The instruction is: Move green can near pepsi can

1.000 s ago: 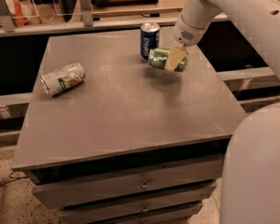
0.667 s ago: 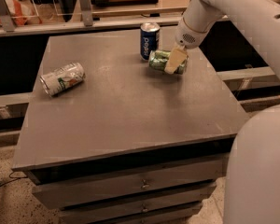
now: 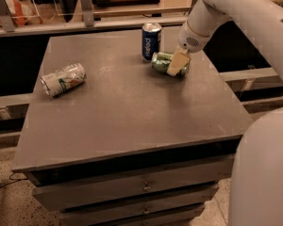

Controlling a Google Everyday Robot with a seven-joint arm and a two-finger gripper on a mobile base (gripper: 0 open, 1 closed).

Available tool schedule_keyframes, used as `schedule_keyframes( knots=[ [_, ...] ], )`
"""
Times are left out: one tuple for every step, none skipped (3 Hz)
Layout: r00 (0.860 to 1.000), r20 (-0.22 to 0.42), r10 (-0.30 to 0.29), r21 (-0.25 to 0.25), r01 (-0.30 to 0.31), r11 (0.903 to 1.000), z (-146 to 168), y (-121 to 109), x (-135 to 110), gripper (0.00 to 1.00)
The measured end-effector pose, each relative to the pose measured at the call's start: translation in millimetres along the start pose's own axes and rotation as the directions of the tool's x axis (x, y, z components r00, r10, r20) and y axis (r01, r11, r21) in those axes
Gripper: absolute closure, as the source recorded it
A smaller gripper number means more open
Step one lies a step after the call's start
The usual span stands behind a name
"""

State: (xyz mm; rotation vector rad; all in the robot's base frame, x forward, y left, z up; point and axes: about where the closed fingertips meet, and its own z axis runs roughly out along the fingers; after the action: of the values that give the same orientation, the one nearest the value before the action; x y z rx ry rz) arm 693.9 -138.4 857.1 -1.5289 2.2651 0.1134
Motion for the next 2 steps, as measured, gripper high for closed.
schedule_keyframes(
  knots=[
    [1.000, 0.002, -0.005, -0.003, 0.005, 1.0000, -0.2, 0.4, -0.9, 0.12],
    [1.000, 0.005, -0.010, -0.005, 0.010, 0.9999, -0.3, 0.9, -3.1, 0.00]
  ],
)
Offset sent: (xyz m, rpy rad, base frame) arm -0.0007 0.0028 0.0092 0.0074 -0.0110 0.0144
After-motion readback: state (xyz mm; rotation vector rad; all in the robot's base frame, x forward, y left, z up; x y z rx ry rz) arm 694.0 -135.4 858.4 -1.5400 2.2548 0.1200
